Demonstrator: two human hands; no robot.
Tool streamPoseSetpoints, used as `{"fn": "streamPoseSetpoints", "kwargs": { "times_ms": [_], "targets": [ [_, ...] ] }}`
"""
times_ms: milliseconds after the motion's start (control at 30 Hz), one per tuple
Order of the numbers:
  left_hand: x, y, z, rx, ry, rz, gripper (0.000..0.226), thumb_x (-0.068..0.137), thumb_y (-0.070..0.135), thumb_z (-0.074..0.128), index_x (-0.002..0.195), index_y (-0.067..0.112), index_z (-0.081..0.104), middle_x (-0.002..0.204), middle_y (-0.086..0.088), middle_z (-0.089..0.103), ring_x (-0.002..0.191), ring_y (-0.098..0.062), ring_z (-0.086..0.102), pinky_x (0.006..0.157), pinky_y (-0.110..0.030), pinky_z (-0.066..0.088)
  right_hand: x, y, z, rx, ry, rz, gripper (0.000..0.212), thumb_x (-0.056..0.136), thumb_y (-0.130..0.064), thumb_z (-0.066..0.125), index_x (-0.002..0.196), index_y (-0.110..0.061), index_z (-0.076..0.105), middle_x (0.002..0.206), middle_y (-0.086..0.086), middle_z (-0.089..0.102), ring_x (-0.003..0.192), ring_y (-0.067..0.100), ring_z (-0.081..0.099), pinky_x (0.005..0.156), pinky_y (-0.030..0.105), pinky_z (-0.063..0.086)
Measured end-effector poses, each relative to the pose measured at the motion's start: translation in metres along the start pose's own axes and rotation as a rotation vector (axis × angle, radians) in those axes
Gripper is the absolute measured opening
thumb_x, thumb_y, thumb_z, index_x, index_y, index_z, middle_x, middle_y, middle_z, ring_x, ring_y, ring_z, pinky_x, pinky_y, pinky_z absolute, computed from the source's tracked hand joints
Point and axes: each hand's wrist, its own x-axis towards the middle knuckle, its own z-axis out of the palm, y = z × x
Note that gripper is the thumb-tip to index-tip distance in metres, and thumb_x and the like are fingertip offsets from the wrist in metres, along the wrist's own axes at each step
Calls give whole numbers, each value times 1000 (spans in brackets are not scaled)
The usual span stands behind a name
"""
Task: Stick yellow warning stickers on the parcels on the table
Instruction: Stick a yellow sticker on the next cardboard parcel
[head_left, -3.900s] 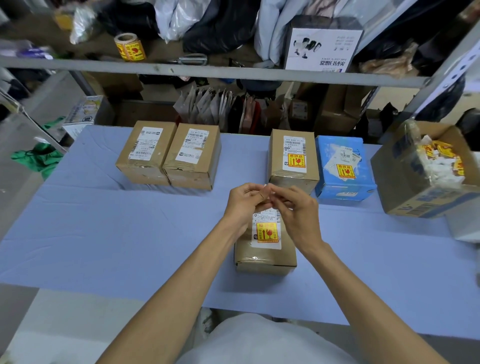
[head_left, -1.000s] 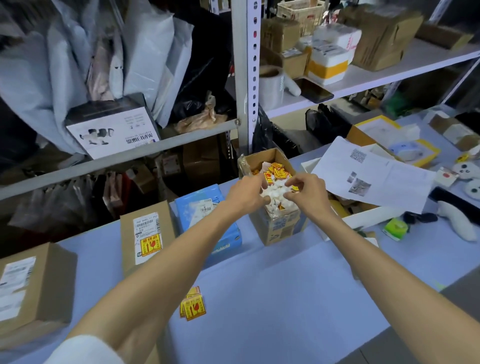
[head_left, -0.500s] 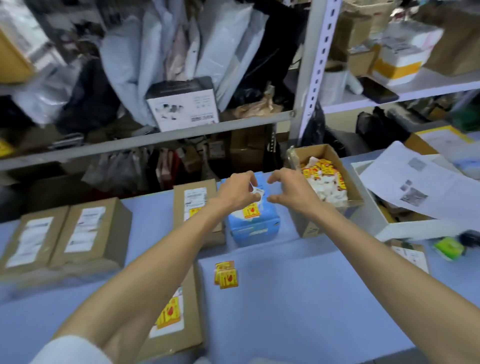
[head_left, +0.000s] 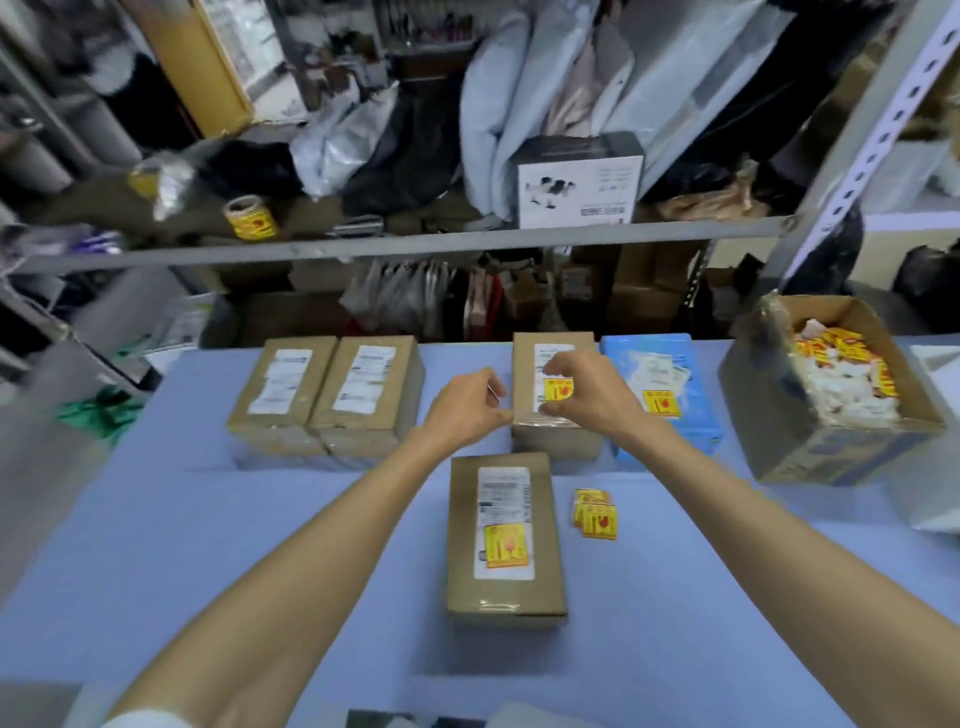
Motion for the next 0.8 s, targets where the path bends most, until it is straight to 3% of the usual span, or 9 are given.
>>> {"fn": "streamPoseSetpoints", "kwargs": {
  "times_ms": [167,300,433,533,633,733,800],
  "targets": [
    [-31,-47,6,-189,35,-57,20,75,15,72,93,16,62,86,0,65,81,-18,63,71,-31,51,-20,-16,38,84,-44,49,47,74,-18,78,116,-6,61,118,9,63,110,23,57,90,34,46],
    [-56,-75,26,-265,72,-69,23,77,11,70,99,12,61,103,-4,64,94,-18,61,83,-29,49,-45,-16,67,123,-19,116,43,73,-17,79,112,-8,63,111,5,65,103,21,58,85,33,48],
    [-81,-92,48,-367,83,-141,44,82,9,69,122,11,51,125,0,50,110,-13,50,93,-30,46,-76,-10,93,172,11,199,41,75,-10,76,113,-8,60,112,7,62,104,24,58,87,38,49],
    [-92,-96,59,-466,54,-207,57,80,8,71,130,12,44,133,0,46,120,-15,47,100,-35,45,-95,-5,112,127,36,225,37,78,-11,72,111,-11,55,113,5,57,104,23,56,81,29,45],
    [-104,-98,68,-530,10,-198,63,79,8,72,134,14,43,135,-3,48,124,-19,49,102,-39,44,-108,-2,124,137,56,293,53,83,-15,69,130,-12,46,129,4,52,117,21,50,94,31,43],
    [-115,-99,75,-580,-8,-202,75,81,14,73,144,21,34,140,-1,45,127,-17,46,104,-39,43,-124,-2,130,392,82,412,53,86,-21,66,134,-21,45,122,-6,57,112,15,55,91,29,46],
    [-121,-100,81,-634,-13,-211,82,80,15,75,147,26,29,140,5,45,125,-12,46,100,-31,43,-136,-2,134,497,67,440,54,87,-26,65,135,-34,42,116,-17,56,101,1,57,81,17,45]
  ]
}}
